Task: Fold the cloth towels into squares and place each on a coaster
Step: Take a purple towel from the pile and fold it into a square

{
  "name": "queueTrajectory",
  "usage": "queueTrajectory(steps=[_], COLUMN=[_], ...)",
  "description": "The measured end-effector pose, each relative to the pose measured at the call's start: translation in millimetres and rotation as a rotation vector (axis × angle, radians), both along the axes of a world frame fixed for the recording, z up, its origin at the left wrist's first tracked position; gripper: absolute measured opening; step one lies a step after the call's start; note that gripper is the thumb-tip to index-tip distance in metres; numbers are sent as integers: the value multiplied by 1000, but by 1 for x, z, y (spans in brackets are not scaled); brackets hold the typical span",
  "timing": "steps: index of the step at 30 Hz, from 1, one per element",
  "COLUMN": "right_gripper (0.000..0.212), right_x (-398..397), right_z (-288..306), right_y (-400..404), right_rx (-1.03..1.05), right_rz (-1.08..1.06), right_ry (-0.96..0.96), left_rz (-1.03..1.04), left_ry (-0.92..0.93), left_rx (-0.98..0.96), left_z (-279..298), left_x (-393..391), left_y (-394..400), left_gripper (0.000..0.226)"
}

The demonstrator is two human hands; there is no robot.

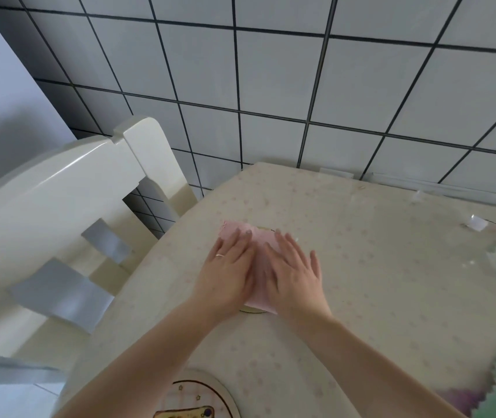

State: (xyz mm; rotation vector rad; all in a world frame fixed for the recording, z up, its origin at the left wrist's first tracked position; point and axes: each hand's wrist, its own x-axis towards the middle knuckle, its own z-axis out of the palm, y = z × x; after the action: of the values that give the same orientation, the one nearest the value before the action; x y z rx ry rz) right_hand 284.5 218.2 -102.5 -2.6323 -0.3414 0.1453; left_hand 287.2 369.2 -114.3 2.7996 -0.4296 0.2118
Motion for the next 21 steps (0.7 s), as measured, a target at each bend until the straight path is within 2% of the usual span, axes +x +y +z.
queueTrajectory(steps=[2, 5, 7, 9, 11, 13, 17, 19, 21], right_gripper=[78, 64, 67, 76, 64, 54, 43, 37, 32], right_x=[1, -3, -3, -1, 3, -3, -47, -76, -107], right_z=[-12, -20, -21, -19, -9, 6, 31, 44, 59], right_y=[1, -4, -7, -9, -14, -23, -54, -73, -94], right_rx=[-94, -211, -254, -242, -156, 16, 272, 352, 405], right_rz=[38, 36, 48, 73, 53, -19, -112, -135, -169], right_ry=[51, 9, 23, 95, 173, 174, 48, 77, 78], left_rz=[7, 100, 149, 158, 190, 211, 164, 155, 164], left_ry=[-24, 34, 104, 150, 252, 303, 313, 308, 282], left_rx=[91, 148, 173, 173, 159, 66, -391, -449, -475], left_z=[-14, -24, -24, -20, -8, 7, 35, 44, 53], left_x=[-1, -3, -4, -4, -3, -9, -48, -74, -102], left_y=[-1, 2, 3, 1, -3, -9, -37, -57, -79], left_gripper=[47, 53, 58, 64, 64, 52, 37, 26, 27])
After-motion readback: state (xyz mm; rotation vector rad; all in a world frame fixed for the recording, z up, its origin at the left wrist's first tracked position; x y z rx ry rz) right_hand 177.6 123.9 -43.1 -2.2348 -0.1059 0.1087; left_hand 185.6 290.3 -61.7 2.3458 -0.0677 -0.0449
